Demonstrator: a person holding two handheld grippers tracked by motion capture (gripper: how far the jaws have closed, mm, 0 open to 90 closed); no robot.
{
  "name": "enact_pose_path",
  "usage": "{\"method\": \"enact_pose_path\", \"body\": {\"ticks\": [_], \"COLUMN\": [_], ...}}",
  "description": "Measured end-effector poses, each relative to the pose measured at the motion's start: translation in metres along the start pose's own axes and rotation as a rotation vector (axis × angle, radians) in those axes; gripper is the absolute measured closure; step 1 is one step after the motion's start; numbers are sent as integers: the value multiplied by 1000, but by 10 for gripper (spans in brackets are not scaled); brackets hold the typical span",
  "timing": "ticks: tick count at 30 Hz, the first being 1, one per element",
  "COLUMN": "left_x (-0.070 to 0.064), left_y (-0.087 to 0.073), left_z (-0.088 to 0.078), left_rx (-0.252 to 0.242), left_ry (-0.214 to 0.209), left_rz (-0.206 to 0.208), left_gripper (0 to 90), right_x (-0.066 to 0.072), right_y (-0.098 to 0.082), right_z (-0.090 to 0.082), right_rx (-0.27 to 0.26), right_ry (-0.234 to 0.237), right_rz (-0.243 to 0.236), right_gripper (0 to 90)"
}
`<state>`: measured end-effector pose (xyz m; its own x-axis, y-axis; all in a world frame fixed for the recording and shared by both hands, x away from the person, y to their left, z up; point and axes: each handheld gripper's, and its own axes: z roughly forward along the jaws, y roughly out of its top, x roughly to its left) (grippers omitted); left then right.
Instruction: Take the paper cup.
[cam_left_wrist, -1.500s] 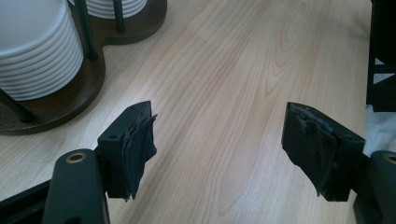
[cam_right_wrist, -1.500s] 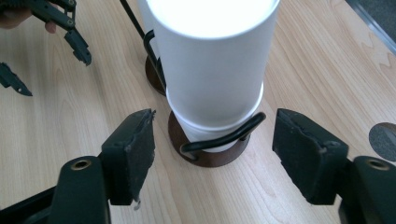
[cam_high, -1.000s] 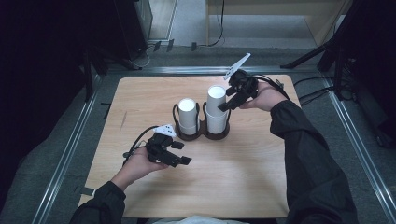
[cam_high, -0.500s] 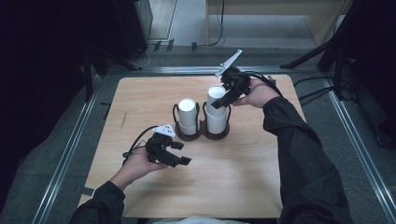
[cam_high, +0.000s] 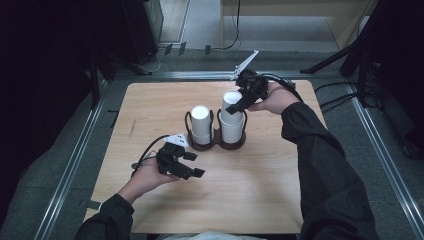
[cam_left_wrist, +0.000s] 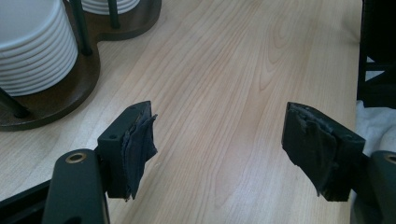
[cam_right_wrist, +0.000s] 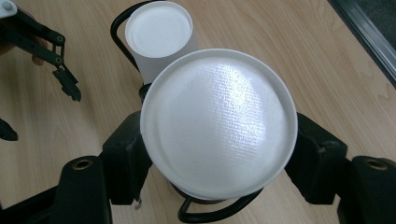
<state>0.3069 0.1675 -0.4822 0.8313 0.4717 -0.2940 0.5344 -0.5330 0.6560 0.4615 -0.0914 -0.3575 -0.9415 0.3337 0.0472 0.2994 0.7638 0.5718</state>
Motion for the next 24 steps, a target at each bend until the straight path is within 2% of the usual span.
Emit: {"method": "enact_pose_path", "body": {"ticks": [14, 18, 24], "left_x": [0, 1, 1], "left_y": [0, 0, 0], "left_z": [-1, -2, -2], "left_rx": [-3, -16, -18], "left_ry": [-4, -25, -19], "left_rz": [3, -10, -7], "left_gripper": [253, 248, 243], "right_x": [3, 6, 9], "right_y": [9, 15, 24], "right_z": [-20, -30, -45], "right_rx": [-12, -14, -17], "right_ry": [3, -2, -3], "right_rz": [15, 14, 12], "right_gripper": [307, 307, 307]}}
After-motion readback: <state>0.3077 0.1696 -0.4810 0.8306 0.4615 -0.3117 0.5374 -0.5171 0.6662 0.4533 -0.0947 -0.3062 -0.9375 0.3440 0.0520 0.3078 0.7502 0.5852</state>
